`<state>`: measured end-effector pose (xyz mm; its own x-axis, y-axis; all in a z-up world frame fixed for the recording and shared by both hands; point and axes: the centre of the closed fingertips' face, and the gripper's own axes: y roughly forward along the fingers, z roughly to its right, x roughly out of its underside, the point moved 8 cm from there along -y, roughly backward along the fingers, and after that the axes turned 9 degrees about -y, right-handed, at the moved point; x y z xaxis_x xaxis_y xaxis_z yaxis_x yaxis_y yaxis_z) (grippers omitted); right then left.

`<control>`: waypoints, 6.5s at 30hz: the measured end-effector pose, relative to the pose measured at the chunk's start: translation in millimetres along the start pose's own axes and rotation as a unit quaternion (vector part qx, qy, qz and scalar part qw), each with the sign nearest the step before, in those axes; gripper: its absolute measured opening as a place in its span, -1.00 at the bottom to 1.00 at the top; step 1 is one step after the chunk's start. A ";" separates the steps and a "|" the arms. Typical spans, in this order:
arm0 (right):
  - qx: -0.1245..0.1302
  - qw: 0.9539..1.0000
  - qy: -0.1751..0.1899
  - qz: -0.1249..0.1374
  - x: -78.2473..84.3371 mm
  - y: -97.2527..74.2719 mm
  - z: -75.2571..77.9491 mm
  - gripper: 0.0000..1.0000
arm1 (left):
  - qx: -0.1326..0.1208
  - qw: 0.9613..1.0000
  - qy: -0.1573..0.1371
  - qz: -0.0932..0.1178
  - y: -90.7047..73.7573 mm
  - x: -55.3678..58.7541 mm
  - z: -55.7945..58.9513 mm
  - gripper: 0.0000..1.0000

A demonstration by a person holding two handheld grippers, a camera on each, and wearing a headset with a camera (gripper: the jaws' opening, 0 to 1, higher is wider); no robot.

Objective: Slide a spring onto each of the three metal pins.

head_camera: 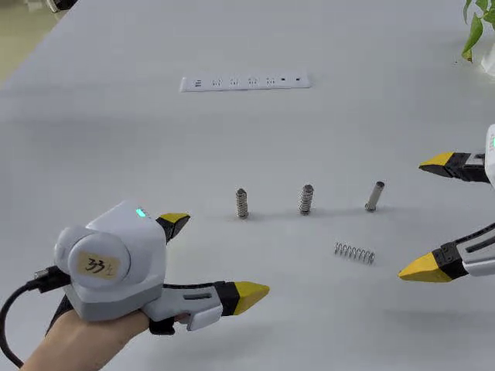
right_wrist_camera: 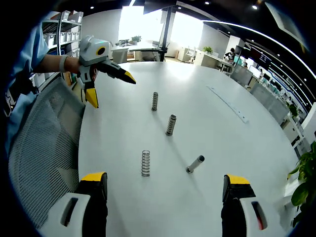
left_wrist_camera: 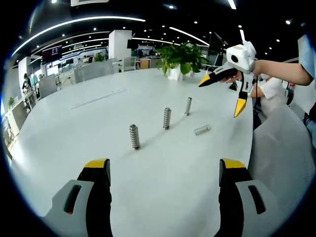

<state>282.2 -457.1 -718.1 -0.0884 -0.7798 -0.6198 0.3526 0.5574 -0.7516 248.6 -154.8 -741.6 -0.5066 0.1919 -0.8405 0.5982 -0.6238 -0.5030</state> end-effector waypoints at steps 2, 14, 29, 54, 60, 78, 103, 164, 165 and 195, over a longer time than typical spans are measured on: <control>0.000 1.000 0.004 0.000 1.5 -0.3 -2.1 0.94 | 0.002 1.000 0.001 -0.001 0.9 -0.5 0.6 0.79; 0.012 0.999 0.035 0.011 15.0 -11.5 -8.9 0.98 | 0.019 1.000 0.018 -0.015 10.3 -2.9 5.8 0.79; 0.024 0.997 0.077 0.020 35.1 -19.8 -24.5 0.98 | 0.103 0.989 0.088 -0.055 45.3 -11.4 30.6 0.75; 0.038 0.991 0.129 0.019 60.5 -30.7 -44.7 0.91 | 0.213 0.949 0.206 -0.106 110.1 -24.8 64.3 0.37; 0.045 0.990 0.135 0.023 62.3 -34.5 -45.1 0.90 | 0.212 0.945 0.222 -0.110 122.2 -25.2 67.1 0.09; 0.048 0.986 0.155 0.028 66.9 -34.8 -53.3 0.84 | 0.218 0.930 0.256 -0.149 144.2 -31.0 65.3 -0.49; 0.056 0.983 0.173 0.034 73.8 -38.3 -60.8 0.81 | 0.251 0.887 0.328 -0.204 157.3 -29.4 74.6 -0.84; -0.050 0.993 0.082 0.075 0.7 14.1 -60.6 0.51 | 0.172 0.968 0.134 -0.125 53.2 6.3 57.6 -0.87; -0.055 0.992 0.079 0.077 -2.4 15.8 -59.5 0.49 | 0.170 0.969 0.133 -0.122 51.2 7.1 57.1 -0.87; -0.168 0.981 -0.002 0.093 -55.3 39.3 -64.4 -0.40 | 0.212 0.958 0.169 -0.095 34.7 2.8 60.3 -0.87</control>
<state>240.9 -373.7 -727.9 -0.0470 -0.6570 -0.7524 0.0345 0.7517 -0.6586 230.5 -221.6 -749.3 -0.3095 0.5225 -0.7945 0.1727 -0.7908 -0.5873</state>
